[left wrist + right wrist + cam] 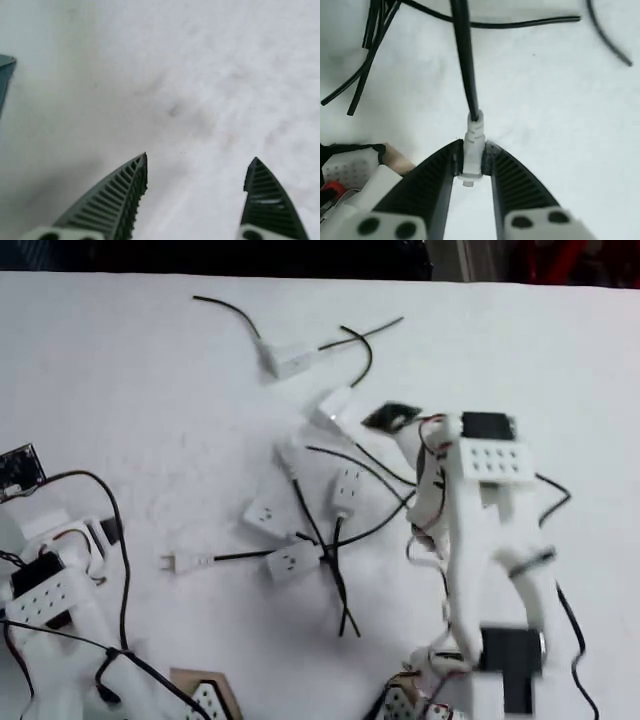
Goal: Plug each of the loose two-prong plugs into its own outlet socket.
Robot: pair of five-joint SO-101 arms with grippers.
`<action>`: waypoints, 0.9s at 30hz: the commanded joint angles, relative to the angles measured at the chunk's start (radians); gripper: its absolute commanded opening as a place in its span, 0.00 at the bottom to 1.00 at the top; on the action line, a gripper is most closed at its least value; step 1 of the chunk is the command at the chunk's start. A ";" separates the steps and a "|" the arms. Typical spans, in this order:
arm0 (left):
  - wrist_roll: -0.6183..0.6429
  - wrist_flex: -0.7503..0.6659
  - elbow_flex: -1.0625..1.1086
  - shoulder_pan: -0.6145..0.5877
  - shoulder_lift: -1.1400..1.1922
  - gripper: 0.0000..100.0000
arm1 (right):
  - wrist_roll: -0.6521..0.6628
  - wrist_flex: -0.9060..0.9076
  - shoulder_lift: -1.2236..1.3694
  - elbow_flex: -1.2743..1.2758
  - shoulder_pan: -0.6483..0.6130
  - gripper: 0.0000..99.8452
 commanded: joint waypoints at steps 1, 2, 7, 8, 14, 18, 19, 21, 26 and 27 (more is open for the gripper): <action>0.000 -0.017 -0.015 0.054 -0.028 0.31 | -0.041 0.008 -0.206 -0.021 0.004 0.02; 0.000 -0.021 -0.017 0.062 -0.028 0.31 | -0.055 0.005 -0.239 -0.011 0.002 0.02; 0.000 0.051 -0.115 0.125 -0.028 0.31 | -0.135 -0.084 -0.367 0.106 -0.062 0.02; -0.002 0.078 -0.144 0.147 -0.028 0.31 | -0.163 -0.117 -0.394 0.132 -0.081 0.02; -0.198 0.275 -0.319 0.312 -0.028 0.31 | -0.364 -0.331 -0.532 0.279 -0.159 0.02; -0.342 0.384 -0.396 0.437 -0.028 0.31 | -0.480 -0.470 -0.562 0.362 -0.163 0.02; -0.374 0.408 -0.410 0.472 -0.028 0.31 | -0.505 -0.507 -0.562 0.382 -0.162 0.02; -0.437 0.463 -0.427 0.555 -0.028 0.31 | -0.554 -0.581 -0.562 0.433 -0.153 0.02; -0.485 0.563 -0.453 0.750 -0.028 0.31 | -0.660 -0.736 -0.572 0.528 -0.068 0.02; -0.485 0.569 -0.454 0.783 -0.028 0.31 | -0.675 -0.751 -0.572 0.537 -0.042 0.02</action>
